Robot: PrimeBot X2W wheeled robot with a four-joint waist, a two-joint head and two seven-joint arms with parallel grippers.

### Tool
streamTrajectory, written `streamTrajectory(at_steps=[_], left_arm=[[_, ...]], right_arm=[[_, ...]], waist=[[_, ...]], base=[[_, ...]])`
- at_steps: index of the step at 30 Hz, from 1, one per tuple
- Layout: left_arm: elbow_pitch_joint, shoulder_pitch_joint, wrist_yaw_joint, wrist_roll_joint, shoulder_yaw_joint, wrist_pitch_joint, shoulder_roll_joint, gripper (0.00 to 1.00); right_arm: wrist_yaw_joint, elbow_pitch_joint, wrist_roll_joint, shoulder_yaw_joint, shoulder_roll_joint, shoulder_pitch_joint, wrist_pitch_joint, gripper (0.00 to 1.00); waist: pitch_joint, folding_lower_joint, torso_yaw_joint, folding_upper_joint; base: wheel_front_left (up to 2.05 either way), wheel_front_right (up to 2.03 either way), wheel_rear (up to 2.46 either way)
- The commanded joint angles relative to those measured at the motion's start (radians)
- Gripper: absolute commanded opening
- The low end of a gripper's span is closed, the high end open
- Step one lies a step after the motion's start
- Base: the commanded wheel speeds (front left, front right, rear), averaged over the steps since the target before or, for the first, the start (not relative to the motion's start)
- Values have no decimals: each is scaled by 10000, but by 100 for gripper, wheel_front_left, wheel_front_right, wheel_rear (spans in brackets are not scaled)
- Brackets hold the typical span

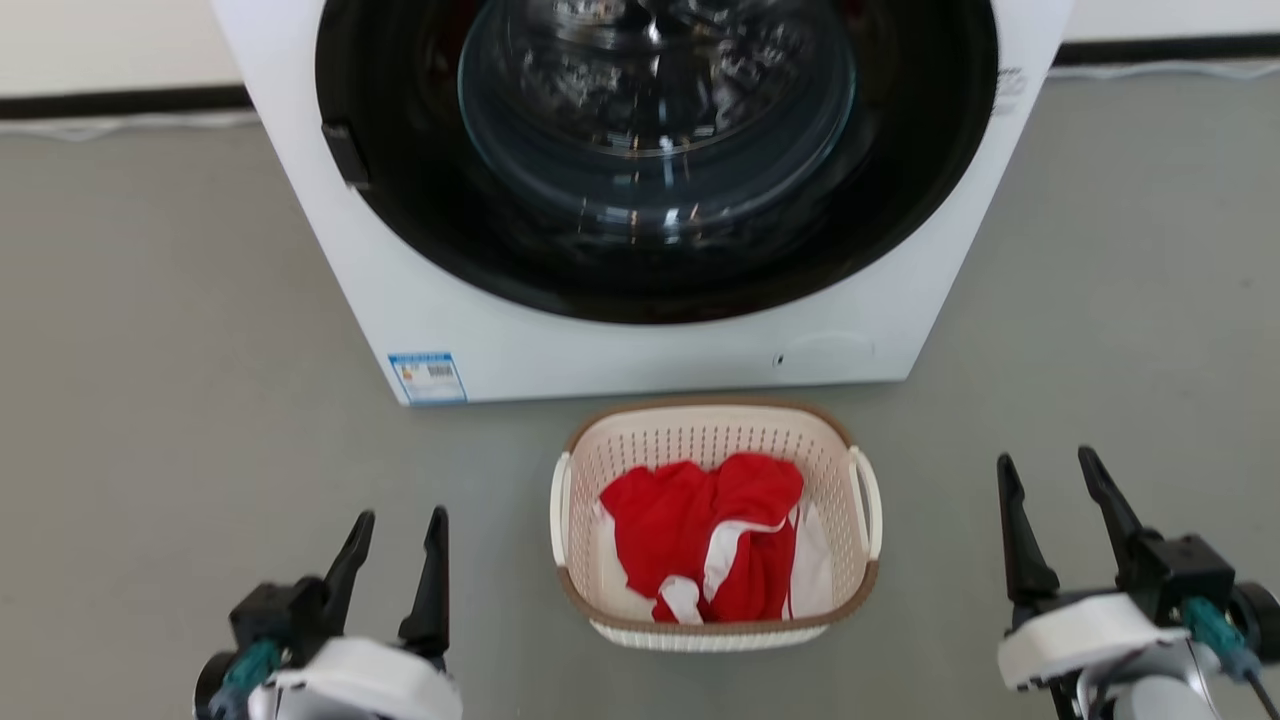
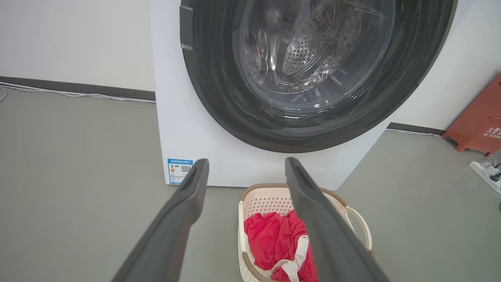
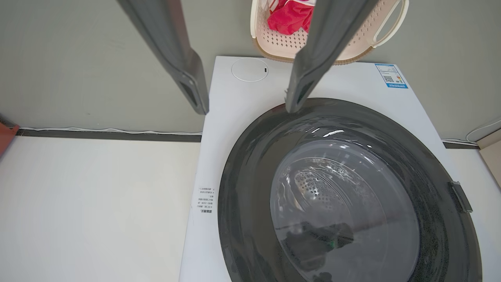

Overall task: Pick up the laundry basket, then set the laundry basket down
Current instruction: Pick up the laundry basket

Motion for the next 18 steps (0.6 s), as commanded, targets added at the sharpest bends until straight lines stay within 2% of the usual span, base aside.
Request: streamTrajectory(at_steps=[1, 10, 18], left_arm=[[92, -799, 63, -18, 146, -107, 97, 100], [1630, -2649, 311, -226, -379, -107, 97, 100], [3817, -4775, 469, -919, -1383, 24, 97, 100]], right_arm=[[62, -3, 133, 258, -57, -622, -134, 100], [62, 1064, -167, 125, -57, -2027, -134, 100], [62, 3057, -948, -243, -57, -3851, -125, 100]], waist=[[511, 0, 94, 0], [1972, 0, 262, 0], [3558, 0, 408, 0]], base=[[0, 0, 0], [0, 0, 0], [0, 0, 0]])
